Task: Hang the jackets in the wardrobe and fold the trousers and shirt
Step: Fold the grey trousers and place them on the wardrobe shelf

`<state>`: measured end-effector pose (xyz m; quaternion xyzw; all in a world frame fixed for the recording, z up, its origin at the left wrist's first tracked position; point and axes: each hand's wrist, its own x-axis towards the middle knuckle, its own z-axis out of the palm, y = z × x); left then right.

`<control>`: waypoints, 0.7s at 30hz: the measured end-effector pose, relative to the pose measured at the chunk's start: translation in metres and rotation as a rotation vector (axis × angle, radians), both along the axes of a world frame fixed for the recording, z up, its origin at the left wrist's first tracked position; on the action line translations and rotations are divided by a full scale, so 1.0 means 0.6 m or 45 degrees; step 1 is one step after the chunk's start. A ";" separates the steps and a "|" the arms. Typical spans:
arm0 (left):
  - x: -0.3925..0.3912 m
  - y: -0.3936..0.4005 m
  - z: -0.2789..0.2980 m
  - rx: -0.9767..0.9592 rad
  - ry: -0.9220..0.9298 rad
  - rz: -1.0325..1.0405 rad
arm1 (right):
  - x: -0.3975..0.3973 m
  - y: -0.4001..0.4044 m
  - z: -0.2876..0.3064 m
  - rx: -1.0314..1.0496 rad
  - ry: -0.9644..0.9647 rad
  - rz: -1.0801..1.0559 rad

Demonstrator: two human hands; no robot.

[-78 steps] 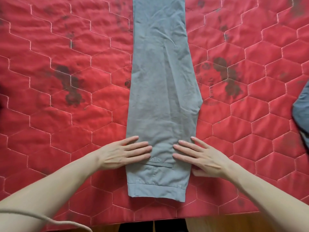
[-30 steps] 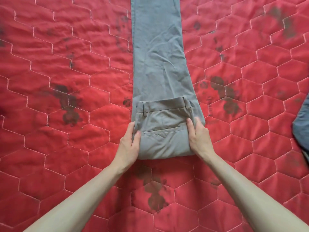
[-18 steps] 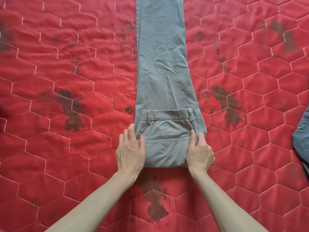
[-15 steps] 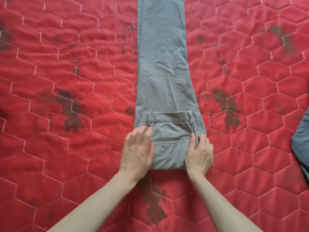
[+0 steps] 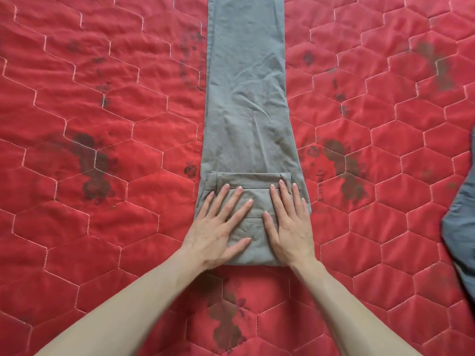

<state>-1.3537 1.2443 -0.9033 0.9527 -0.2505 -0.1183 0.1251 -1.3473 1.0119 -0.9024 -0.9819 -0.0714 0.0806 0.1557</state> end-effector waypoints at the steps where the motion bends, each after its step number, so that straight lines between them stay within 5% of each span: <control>1: 0.006 0.004 0.001 -0.002 0.020 -0.035 | 0.002 0.000 0.000 0.007 0.022 0.006; 6: 0.044 0.061 0.023 0.001 0.047 -0.328 | 0.026 -0.049 0.025 0.070 0.170 0.318; 11: 0.074 0.149 0.034 0.088 -0.176 -0.603 | 0.089 -0.136 0.067 -0.028 0.302 0.792; 15: 0.074 0.186 0.027 0.138 -0.220 -0.638 | 0.120 -0.154 0.077 -0.308 0.135 1.014; 21: 0.105 0.168 0.026 0.140 -0.028 -0.509 | 0.138 -0.156 0.063 -0.225 0.165 1.047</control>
